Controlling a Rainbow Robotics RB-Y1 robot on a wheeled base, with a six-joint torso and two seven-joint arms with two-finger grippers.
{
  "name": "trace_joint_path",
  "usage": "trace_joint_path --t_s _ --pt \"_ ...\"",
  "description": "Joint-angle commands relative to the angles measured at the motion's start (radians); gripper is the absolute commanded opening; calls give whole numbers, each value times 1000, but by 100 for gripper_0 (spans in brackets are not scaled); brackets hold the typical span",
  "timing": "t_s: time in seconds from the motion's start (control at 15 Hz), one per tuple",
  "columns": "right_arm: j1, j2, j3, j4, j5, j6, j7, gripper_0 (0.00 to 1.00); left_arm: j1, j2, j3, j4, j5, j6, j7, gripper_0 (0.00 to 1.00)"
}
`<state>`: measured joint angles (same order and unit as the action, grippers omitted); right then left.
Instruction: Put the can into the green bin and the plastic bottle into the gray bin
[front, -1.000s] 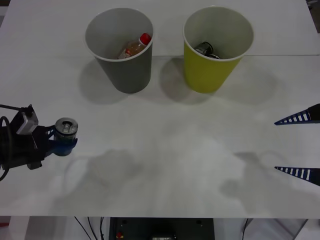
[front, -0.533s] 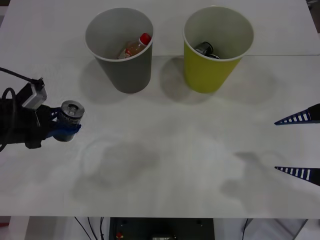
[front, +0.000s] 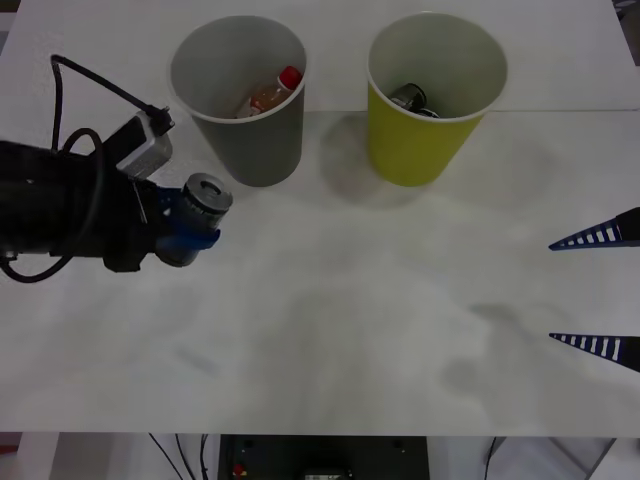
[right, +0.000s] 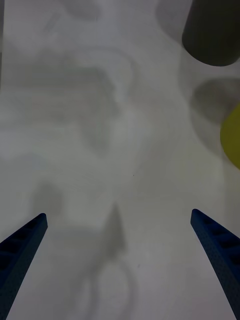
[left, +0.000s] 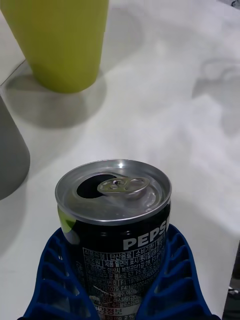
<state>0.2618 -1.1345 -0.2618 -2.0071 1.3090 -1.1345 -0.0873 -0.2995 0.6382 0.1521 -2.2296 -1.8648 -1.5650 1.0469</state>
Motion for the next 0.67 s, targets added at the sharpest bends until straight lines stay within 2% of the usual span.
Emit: trace_joint_path --t_s 0.07,0.27,0.4,0.67 --pt "0 0 0 0 0 0 0 100 -105 -15 -89 -16 -76 -6 107 0" --pt "0 0 0 0 0 0 0 100 -233 -22 -233 -15 -177 -6 225 0" --pt "0 0 0 0 0 0 0 100 -317 -52 -301 4 -228 -6 298 0" --pt "0 0 0 0 0 0 0 100 -503 -147 -321 163 -240 -6 300 0"
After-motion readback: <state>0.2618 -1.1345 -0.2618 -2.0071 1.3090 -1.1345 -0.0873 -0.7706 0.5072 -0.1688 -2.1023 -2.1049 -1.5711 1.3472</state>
